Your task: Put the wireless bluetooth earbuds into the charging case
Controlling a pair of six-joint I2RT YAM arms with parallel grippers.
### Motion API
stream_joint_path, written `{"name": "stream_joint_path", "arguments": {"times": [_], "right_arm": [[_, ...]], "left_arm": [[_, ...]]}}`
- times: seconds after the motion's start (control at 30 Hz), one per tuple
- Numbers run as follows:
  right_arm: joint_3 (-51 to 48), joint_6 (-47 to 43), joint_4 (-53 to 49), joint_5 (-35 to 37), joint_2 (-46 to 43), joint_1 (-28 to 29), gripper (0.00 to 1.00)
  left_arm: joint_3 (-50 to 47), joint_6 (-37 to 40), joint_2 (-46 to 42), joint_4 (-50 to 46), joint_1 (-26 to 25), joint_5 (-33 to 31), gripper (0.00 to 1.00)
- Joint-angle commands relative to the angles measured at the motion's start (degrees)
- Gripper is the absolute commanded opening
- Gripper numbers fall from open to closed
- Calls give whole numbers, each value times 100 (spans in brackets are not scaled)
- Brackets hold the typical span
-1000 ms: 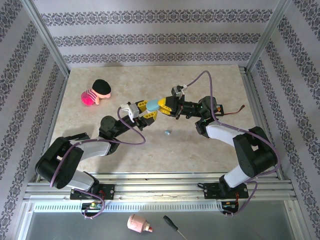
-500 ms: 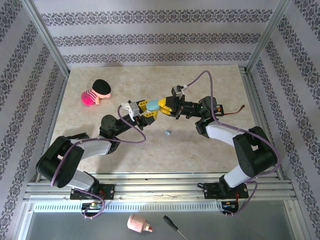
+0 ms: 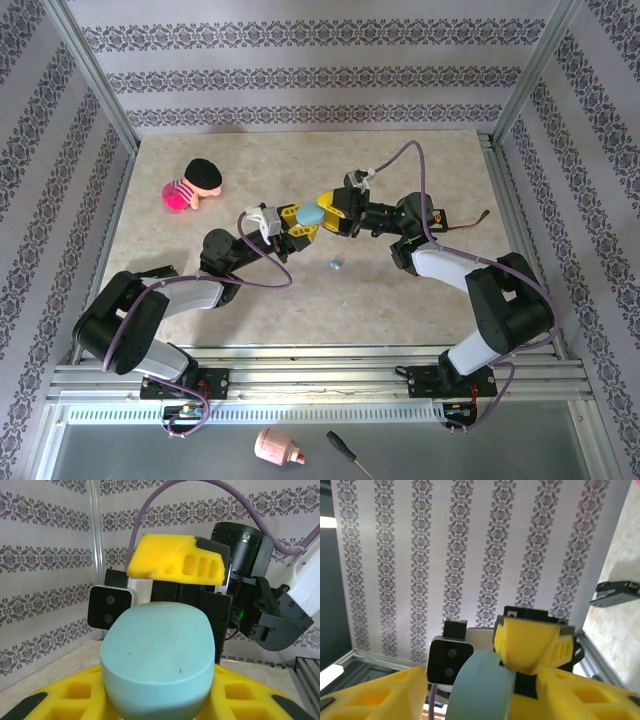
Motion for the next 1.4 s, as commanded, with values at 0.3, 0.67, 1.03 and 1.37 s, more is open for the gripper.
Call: {"name": "stream_joint_path", "arguments": {"times": [0.3, 0.67, 1.03, 1.37], "right_arm": [[-142, -2960, -2613, 622, -1261, -580, 75], [758, -6810, -6556, 1396, -2571, -555, 78], [1036, -10401, -7792, 1551, -2912, 165, 81], [1578, -12008, -8643, 1907, -2063, 1002, 81]], "left_arm": [[-316, 517, -204, -251, 46, 202, 32], [-396, 806, -334, -1167, 58, 333, 32], [-445, 584, -674, -1792, 60, 885, 32], [-502, 404, -952, -2032, 61, 1146, 32]]}}
